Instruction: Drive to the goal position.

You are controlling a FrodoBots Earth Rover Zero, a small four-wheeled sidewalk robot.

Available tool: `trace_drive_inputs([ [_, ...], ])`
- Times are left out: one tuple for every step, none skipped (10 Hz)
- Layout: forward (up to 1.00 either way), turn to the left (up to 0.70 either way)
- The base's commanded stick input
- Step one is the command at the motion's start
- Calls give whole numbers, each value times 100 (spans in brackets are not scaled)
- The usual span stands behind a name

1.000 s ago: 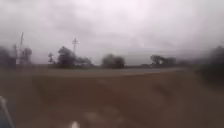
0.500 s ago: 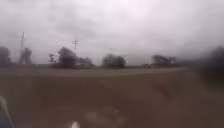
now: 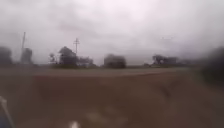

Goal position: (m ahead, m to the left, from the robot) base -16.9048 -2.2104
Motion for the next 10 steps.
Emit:
trace_drive_inputs([
  [0, 70],
  [0, 70],
  [0, 70],
  [0, 70],
  [0, 70],
  [0, 70],
  [0, 70],
  [0, 70],
  [0, 70],
  [0, 70],
])
